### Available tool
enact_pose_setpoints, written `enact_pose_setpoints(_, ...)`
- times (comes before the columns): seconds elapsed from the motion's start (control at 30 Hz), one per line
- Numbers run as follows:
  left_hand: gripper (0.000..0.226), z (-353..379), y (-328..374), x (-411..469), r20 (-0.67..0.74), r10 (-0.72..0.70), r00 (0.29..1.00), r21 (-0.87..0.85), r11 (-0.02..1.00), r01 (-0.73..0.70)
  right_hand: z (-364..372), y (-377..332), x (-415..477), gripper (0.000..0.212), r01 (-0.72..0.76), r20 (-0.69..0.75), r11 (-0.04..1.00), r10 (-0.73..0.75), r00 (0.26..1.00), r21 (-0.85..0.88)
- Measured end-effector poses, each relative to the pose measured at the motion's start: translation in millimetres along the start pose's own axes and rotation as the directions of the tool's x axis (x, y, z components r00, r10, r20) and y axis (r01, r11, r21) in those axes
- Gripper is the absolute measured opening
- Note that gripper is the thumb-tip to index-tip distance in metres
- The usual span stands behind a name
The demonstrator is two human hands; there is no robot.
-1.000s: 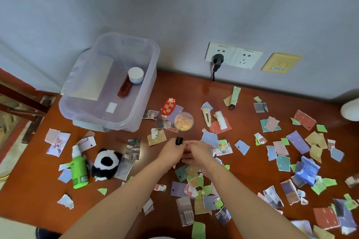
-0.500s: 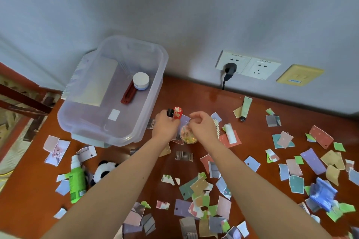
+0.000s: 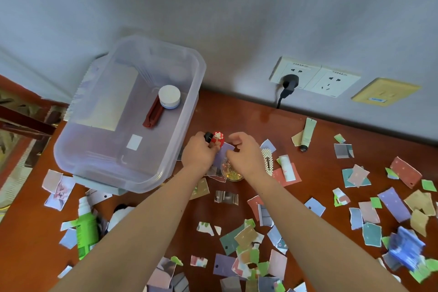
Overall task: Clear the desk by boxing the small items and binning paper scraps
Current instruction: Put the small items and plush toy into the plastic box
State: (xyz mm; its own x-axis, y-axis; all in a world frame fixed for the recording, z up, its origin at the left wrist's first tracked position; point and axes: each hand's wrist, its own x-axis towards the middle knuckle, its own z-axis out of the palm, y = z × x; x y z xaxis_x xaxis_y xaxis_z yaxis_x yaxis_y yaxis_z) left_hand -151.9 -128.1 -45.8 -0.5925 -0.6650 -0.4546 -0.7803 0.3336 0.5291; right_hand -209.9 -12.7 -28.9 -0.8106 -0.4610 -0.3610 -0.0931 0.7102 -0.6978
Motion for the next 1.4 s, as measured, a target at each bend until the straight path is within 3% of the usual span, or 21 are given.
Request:
enact_pose_setpoints(0.2,0.023,1,-1,-6,-0.003,0.069,0.998,-0.129,0.989,-0.068,-1,-2,-1,0.039,-0.059,-0.003,0.995,0.060,0.998,0.079)
enact_pose_setpoints(0.37,0.021,-8,10,-28,0.008,0.080,0.997,-0.329,0.942,-0.073,-5,-19,-13,0.035,-0.136,0.004,0.954,0.140,0.990,0.268)
enact_pose_setpoints(0.47,0.022,-22,20,-45,0.033,0.061,0.998,-0.478,0.877,-0.038,-8,-32,-22,0.014,-0.162,-0.025,0.905,0.186,0.982,0.394)
enact_pose_setpoints(0.57,0.018,-44,29,-65,0.042,0.084,0.996,-0.627,0.778,-0.039,-21,-58,-34,0.012,-0.141,-0.071,0.836,0.209,0.975,0.530)
enact_pose_setpoints(0.77,0.010,-107,42,-87,-0.072,0.128,0.989,-0.742,0.656,-0.139,-33,-119,-48,0.026,0.009,-0.105,0.776,0.073,0.992,0.631)
enact_pose_setpoints(0.93,0.007,-154,22,-69,-0.089,0.114,0.989,-0.749,0.647,-0.142,-20,-166,-44,0.026,0.063,-0.072,0.810,-0.025,0.997,0.583)
enact_pose_setpoints(1.03,0.008,-174,11,-49,-0.023,0.081,0.996,-0.785,0.616,-0.068,-9,-191,-35,0.026,-0.040,0.024,0.784,0.032,0.999,0.619)
enact_pose_setpoints(1.13,0.012,-184,3,-30,0.036,0.091,0.995,-0.745,0.666,-0.034,5,-213,-23,0.009,-0.243,0.209,0.677,0.134,0.969,0.695)
enact_pose_setpoints(1.27,0.014,-180,-10,4,0.153,0.041,0.987,-0.675,0.734,0.074,18,-223,-3,0.043,-0.433,0.351,0.501,0.253,0.901,0.750)
enact_pose_setpoints(1.33,0.005,-175,-11,19,0.249,-0.018,0.968,-0.633,0.754,0.176,20,-222,7,0.049,-0.482,0.382,0.426,0.302,0.873,0.766)
enact_pose_setpoints(1.4,0.014,-165,-14,33,0.327,-0.075,0.942,-0.601,0.753,0.269,22,-222,13,0.046,-0.498,0.382,0.399,0.338,0.860,0.770)
